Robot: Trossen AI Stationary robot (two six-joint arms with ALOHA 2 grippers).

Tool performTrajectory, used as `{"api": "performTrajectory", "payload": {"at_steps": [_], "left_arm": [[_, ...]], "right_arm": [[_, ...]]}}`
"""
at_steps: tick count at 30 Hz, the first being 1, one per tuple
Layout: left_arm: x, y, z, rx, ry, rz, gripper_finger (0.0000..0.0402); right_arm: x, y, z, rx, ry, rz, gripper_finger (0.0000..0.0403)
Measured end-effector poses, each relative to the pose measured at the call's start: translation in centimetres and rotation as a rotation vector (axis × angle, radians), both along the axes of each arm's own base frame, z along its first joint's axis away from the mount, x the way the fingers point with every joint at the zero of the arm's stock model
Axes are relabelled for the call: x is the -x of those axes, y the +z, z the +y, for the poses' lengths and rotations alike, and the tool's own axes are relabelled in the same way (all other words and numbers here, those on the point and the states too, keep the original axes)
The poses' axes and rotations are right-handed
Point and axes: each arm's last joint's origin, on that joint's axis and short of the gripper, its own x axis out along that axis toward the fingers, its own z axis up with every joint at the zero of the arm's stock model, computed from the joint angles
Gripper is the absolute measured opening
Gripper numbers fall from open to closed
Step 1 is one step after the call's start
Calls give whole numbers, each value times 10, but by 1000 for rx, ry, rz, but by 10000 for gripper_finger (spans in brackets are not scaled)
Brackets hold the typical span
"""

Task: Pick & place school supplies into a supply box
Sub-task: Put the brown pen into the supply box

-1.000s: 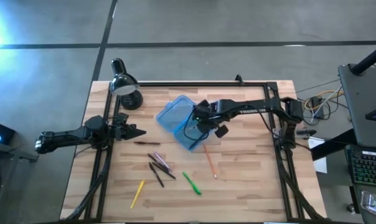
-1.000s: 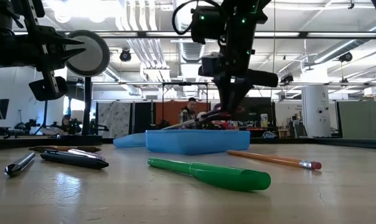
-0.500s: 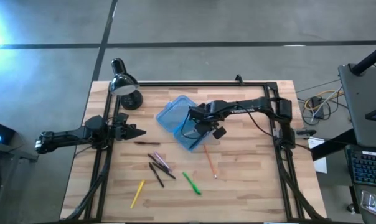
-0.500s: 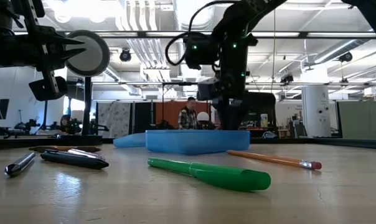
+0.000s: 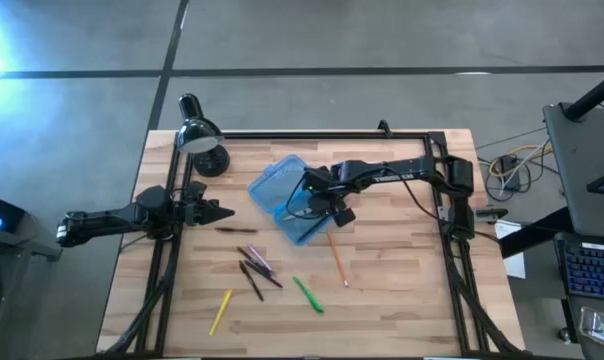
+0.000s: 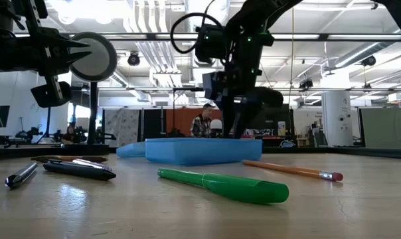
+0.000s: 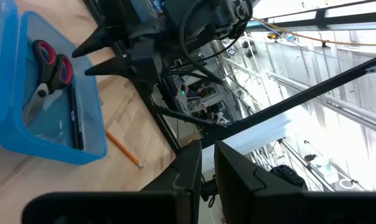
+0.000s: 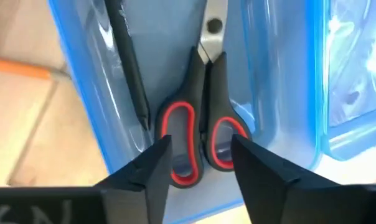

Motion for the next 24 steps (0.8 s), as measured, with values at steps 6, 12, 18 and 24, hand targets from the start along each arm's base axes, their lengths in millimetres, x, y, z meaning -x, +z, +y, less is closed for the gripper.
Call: {"api": "performTrajectory", "payload": {"at_steps": [6,12,18,24], "left_arm": [[0,0,0,0,0,0,28],[0,0,0,0,0,0,28],[0,0,0,-11,6,-1,28],[0,0,1,-15,45,-1,28]], "right_arm": [[4,27,-2,-4,-86,-111,204],[11,78,-7,-9,-196,-385,207],[23,133,-9,-64,-329,-699,207],[48,174,-10,-85,-445,-874,207]]}}
